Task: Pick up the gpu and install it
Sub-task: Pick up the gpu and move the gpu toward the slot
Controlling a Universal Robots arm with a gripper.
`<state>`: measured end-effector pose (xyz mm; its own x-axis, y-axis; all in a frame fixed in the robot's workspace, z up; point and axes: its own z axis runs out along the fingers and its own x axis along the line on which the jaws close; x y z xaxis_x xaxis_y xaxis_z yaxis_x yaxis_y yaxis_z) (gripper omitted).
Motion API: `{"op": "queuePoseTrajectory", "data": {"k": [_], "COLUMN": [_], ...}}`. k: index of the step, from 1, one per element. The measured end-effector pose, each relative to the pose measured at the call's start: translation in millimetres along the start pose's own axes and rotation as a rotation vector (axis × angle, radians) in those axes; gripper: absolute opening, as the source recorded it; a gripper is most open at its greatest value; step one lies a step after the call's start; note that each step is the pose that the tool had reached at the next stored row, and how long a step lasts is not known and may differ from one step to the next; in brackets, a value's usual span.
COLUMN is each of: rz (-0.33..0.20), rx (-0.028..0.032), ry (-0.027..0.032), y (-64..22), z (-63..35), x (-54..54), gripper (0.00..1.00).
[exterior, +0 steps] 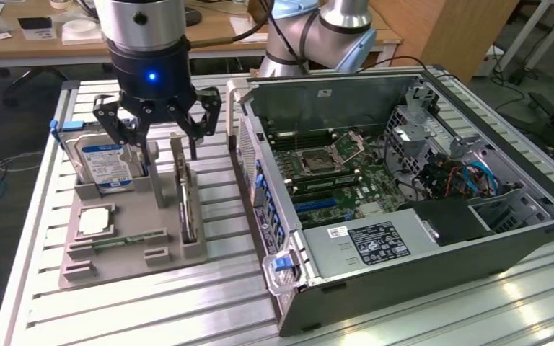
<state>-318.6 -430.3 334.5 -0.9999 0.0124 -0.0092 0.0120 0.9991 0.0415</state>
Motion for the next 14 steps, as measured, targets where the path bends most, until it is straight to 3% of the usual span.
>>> {"op": "queuePoseTrajectory", "data": {"k": [14], "rz": [0.0], "rx": [0.0005], "ry": [0.0003], "y": [-1.0], "z": [25.2], "x": [-2.8], "gripper": [0.65]}}
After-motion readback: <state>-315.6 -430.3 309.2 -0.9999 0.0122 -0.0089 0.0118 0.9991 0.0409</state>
